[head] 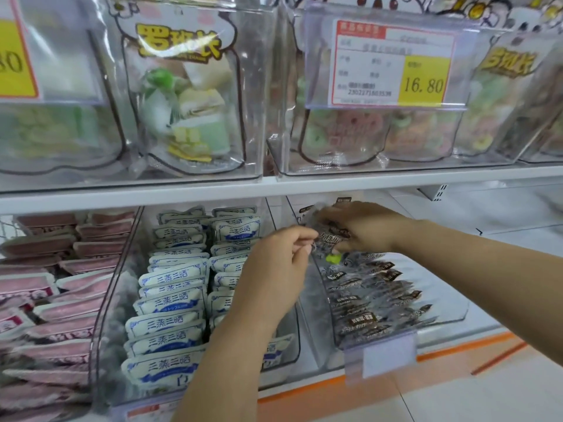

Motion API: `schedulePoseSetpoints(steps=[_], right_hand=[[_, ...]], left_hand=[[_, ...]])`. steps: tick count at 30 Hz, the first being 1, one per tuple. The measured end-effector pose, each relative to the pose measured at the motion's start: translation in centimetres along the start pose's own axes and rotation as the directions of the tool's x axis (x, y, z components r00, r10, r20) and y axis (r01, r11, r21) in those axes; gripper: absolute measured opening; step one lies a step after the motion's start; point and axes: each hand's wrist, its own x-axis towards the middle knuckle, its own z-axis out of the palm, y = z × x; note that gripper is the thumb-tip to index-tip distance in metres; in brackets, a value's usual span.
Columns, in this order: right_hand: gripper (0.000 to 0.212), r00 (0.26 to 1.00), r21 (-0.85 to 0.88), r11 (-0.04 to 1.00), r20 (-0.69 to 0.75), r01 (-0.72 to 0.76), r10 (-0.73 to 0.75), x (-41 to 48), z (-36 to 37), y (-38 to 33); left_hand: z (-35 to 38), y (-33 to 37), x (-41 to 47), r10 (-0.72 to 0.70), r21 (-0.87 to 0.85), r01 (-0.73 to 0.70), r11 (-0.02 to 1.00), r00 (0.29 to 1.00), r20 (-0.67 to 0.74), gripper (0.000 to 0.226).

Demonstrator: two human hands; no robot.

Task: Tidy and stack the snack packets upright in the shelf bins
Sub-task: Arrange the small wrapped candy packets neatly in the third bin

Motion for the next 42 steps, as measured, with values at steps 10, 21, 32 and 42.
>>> schedulePoseSetpoints(steps=[10,21,32,42], right_hand=[[0.036,0.994,0.203,0.979,0.090,0.037,-0.056,1.5,1.4,-0.7],[0.048,0.974,-0.034,0.992,-0.186,0.125,-0.130,0.6,2.6,1.2],[0.048,0.980,-0.023,0.998,-0.193,0.051,-0.055,0.5,2.6,0.3],[0.029,0.988,0.259,0.965,0.137,0.037,-0.075,-3.9,1.7,-1.2]], left_hand=[[0.3,-0.2,0.6,0.003,-0.012,-0.004,1.000,0.998,-0.061,0.026],[0.8,-0.6,1.0,0.041,0.093,-0.036,0.995,0.998,-0.057,0.026],[1.2,0.1,1.2,0.025,0.131,-0.019,0.991,0.999,-0.047,0.027],[1.0,0.0,1.1,0.026,0.101,-0.023,0.995,0.999,-0.033,0.027]])
